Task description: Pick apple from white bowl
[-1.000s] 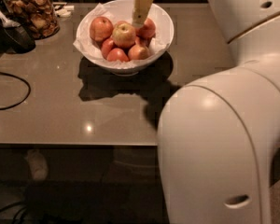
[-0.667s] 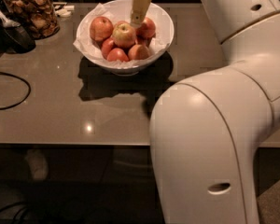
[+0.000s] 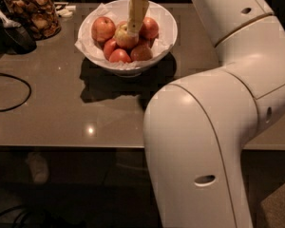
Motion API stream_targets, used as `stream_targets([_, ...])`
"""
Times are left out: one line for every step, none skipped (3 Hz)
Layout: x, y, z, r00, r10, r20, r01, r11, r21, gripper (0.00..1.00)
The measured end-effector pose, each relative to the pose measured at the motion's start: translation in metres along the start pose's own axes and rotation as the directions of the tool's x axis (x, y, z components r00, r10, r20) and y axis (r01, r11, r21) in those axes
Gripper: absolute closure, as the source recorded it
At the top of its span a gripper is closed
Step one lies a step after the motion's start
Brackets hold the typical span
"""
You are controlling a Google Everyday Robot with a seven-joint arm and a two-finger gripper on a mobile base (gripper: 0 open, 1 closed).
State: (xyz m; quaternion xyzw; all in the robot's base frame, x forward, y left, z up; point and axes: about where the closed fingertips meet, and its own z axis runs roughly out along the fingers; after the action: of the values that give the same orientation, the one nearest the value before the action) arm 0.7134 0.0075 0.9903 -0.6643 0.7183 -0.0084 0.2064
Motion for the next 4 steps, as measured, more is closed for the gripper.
stream_targets([-0.001, 0.005, 0.014, 1.0, 0.009, -0.003, -0.009, 0.9993, -0.037, 0.2])
stream_targets([0.005, 0.011, 0.026, 0.999, 0.03, -0.012, -0.031, 0.997, -0.071, 0.21])
stream_targets([0.008, 0.015, 0.035, 0.999, 0.042, -0.025, -0.044, 0.9944, -0.096, 0.21])
stream_targets([0.01, 0.016, 0.04, 0.998, 0.045, -0.034, -0.048, 0.9931, -0.107, 0.21])
